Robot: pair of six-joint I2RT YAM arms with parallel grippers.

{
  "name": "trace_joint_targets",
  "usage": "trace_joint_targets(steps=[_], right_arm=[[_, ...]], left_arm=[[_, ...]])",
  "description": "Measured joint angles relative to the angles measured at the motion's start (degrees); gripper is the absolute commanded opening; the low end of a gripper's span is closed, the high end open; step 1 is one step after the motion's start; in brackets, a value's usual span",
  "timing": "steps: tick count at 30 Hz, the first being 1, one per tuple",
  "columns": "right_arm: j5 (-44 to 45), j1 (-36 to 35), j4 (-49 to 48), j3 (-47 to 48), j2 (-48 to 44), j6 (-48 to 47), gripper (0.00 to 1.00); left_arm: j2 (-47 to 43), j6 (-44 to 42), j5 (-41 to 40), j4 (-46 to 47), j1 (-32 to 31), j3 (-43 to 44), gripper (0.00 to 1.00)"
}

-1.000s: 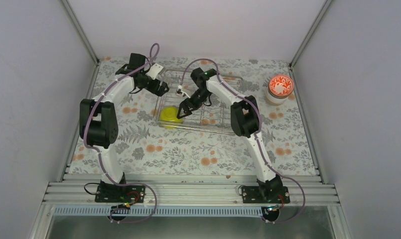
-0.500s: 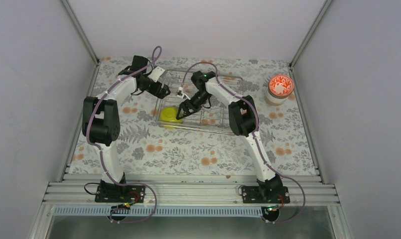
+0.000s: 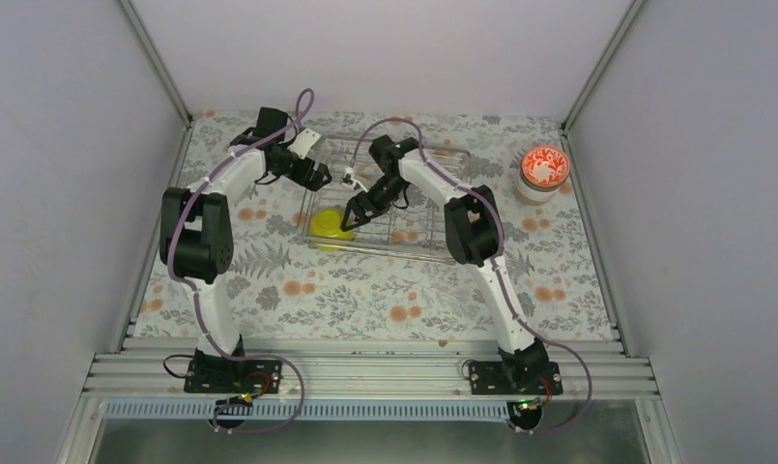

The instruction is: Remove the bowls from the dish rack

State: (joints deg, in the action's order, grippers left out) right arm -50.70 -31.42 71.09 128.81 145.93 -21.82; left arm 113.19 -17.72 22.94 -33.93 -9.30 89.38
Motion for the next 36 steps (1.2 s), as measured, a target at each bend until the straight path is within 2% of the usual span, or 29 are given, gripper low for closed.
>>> trace_joint_targets(steps=[7,12,17,27,36], right_arm=[[10.45,0.00,-4.98,-1.46,-6.12,0.70,1.00],[12.37,0.33,-4.37,0.63,-7.13,0.55,1.00],[11.41,0.46,-2.05,0.24,-7.13,0.52,1.00],[0.66,1.57,0.83,-4.66,-7.17,1.25,1.00],[-1.27,1.64,1.25,-6.95,-7.17,1.09,1.00]], left_arm=[[0.00,0.17,0.00,0.00,0.00,0.00,1.00],[0.00,0.22,-0.02,0.00,0.00,0.00,1.00],[0.00,0.24,-0.02,0.00,0.00,0.00,1.00],[0.00,0.24,-0.02,0.00,-0.15,0.00,1.00],[0.24,0.22,0.50,-0.20,-0.33,0.55,1.00]])
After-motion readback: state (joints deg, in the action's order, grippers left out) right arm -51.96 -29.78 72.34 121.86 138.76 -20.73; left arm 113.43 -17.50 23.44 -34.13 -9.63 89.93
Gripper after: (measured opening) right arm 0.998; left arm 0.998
